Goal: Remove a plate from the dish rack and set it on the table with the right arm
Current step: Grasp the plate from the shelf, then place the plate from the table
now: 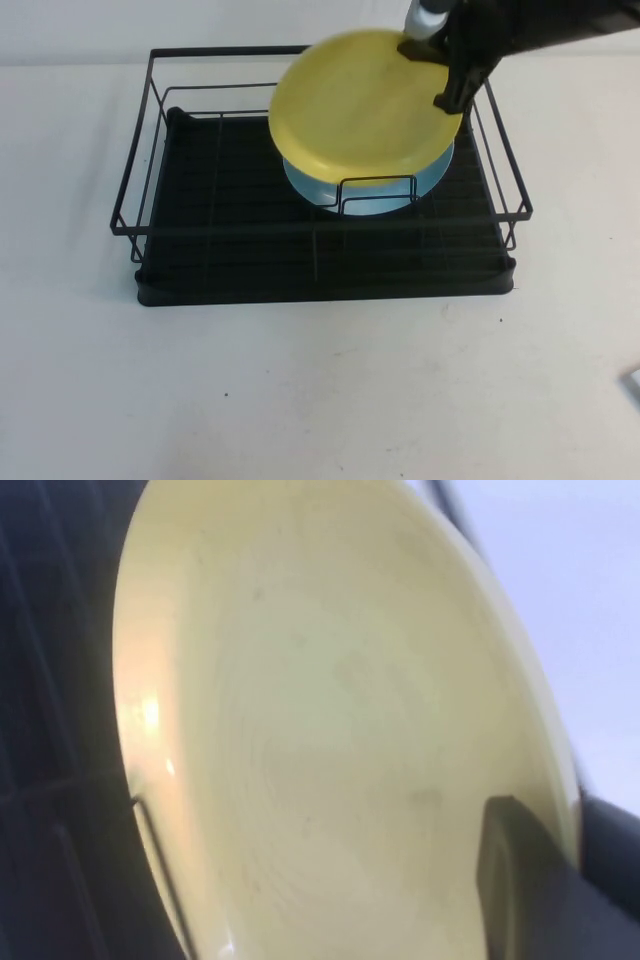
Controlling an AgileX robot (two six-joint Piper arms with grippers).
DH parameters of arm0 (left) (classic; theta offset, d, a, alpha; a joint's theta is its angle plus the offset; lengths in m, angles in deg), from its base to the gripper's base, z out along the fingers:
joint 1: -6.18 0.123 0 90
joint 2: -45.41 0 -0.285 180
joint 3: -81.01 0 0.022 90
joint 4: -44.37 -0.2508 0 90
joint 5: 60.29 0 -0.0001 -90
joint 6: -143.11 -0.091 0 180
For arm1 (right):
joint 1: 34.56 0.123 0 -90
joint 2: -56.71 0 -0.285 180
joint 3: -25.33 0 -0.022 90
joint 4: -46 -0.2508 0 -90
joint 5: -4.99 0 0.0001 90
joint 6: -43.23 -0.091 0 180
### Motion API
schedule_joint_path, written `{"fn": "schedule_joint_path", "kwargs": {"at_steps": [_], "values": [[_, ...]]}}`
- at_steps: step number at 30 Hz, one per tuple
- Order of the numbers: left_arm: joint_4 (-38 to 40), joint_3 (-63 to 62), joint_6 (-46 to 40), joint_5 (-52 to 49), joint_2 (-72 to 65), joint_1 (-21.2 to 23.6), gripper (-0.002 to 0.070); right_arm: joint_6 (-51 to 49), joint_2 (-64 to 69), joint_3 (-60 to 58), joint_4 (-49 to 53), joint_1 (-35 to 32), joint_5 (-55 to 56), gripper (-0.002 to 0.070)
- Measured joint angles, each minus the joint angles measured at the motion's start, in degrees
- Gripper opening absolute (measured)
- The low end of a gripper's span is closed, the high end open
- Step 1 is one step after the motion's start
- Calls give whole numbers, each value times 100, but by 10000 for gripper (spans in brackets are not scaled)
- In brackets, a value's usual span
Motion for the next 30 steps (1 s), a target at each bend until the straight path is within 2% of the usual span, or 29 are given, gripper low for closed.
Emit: {"fn": "schedule_joint_path", "kwargs": {"at_steps": [5,11,23,30], "values": [[0,0,0,0,0,0,-4,-180,-486,0,-23,0,-351,38],[0,0,0,0,0,0,-4,-1033,-1179,0,-23,0,-697,38],[0,0,0,0,0,0,-4,-5149,-2080,-214,763,0,-2125,38],[0,0,0,0,0,0,-4,-6436,-2837,-2007,639,0,-1755,38]]}}
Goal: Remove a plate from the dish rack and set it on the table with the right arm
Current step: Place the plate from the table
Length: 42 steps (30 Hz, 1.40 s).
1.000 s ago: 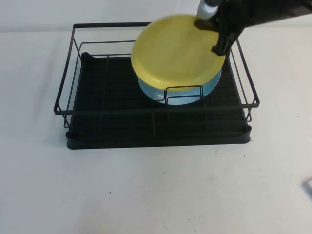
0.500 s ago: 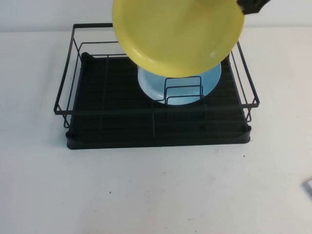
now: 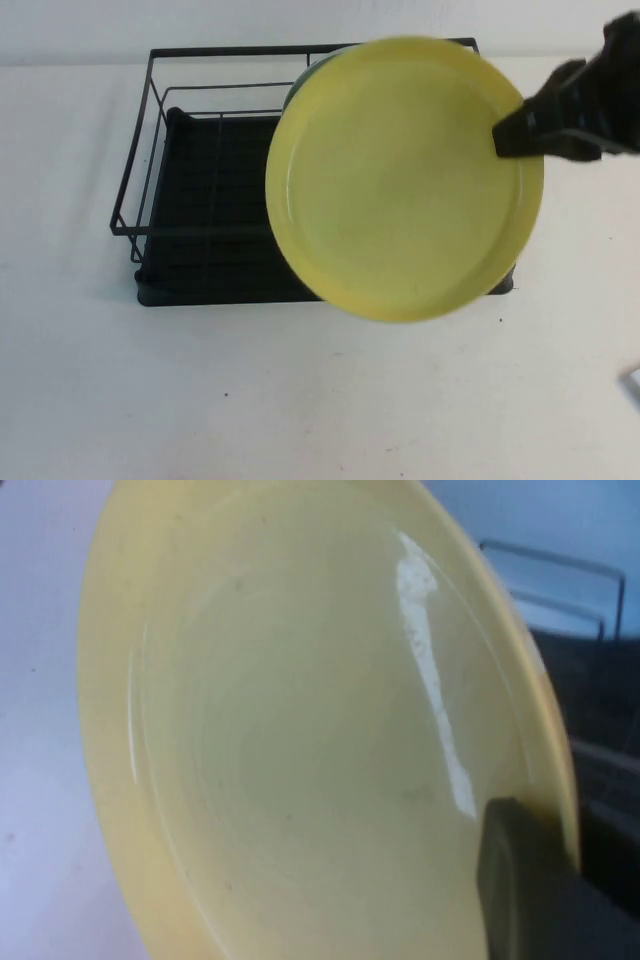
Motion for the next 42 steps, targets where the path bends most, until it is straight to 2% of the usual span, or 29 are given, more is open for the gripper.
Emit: {"fn": "schedule_joint_path", "kwargs": {"at_steps": [3,7,13,17,27,42], "values": [[0,0,0,0,0,0,-4,-296,-300,-948,-581,0,303,38],[0,0,0,0,0,0,-4,-201,-364,-2187,-1523,0,758,38],[0,0,0,0,0,0,-4,57,-53,-3173,-2025,0,1372,38],[0,0,0,0,0,0,-4,198,323,-3307,-2124,0,1640,38],[0,0,0,0,0,0,-4,1126,1395,-3307,-3102,0,2064,38],[0,0,0,0,0,0,-4,1220,1867,-3307,-3244,0,2461,38]]}}
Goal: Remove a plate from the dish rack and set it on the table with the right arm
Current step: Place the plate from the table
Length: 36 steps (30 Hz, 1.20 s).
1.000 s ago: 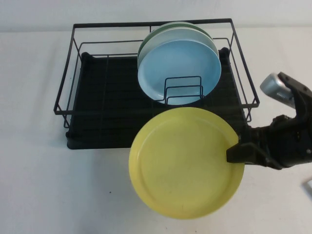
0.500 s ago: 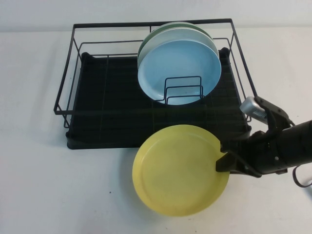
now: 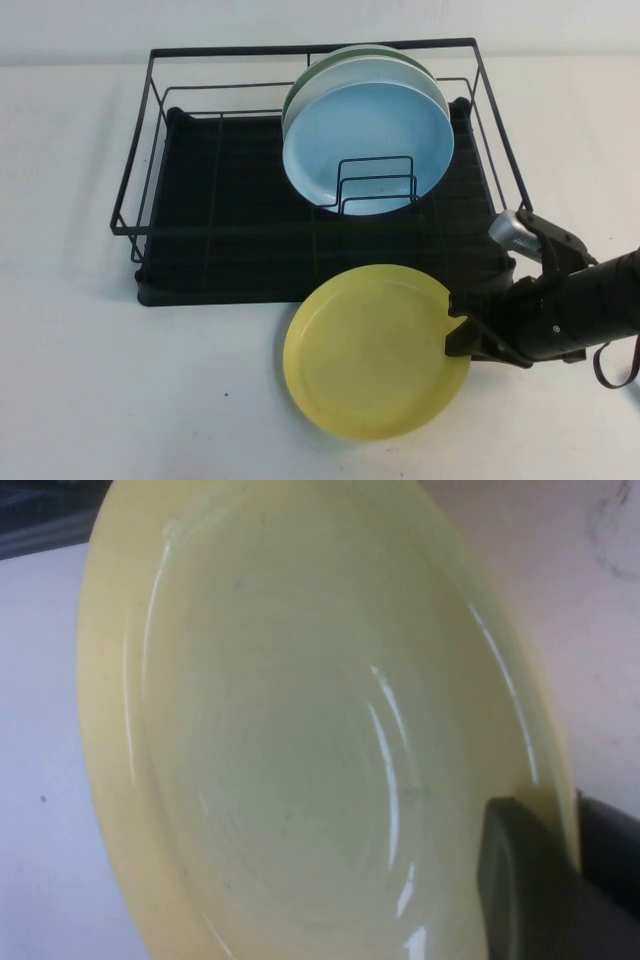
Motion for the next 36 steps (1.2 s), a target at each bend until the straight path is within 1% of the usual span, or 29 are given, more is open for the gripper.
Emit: {"fn": "schedule_joint_path", "kwargs": {"at_steps": [18,20,22,24,28,30,32,36], "values": [[0,0,0,0,0,0,-4,0,205,0,-52,0,97,37],[0,0,0,0,0,0,-4,0,240,0,-71,0,97,48],[0,0,0,0,0,0,-4,0,253,0,-71,0,152,78],[0,0,0,0,0,0,-4,0,263,0,-71,0,191,134],[0,0,0,0,0,0,-4,0,263,67,-71,0,215,298],[0,0,0,0,0,0,-4,0,263,174,-49,0,215,362],[0,0,0,0,0,0,-4,0,251,323,34,0,215,391],[0,0,0,0,0,0,-4,-11,70,644,379,-11,138,396]]}}
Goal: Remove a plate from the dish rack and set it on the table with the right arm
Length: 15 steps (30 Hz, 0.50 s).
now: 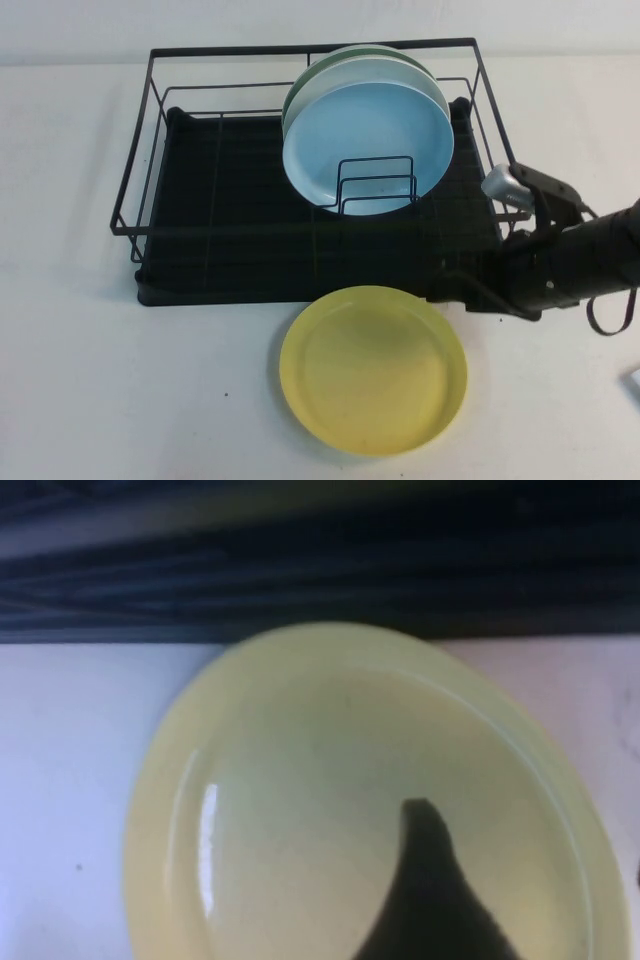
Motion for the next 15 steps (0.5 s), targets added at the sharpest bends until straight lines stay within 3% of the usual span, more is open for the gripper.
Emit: {"fn": "schedule_joint_path", "kwargs": {"at_steps": [4,11,15], "values": [[0,0,0,0,0,0,-4,-9,-378,242,518,-160,-229,332],[0,0,0,0,0,0,-4,-9,-1647,279,1898,-254,-654,34],[0,0,0,0,0,0,-4,-9,-2436,279,2295,-254,-1076,-6]]}}
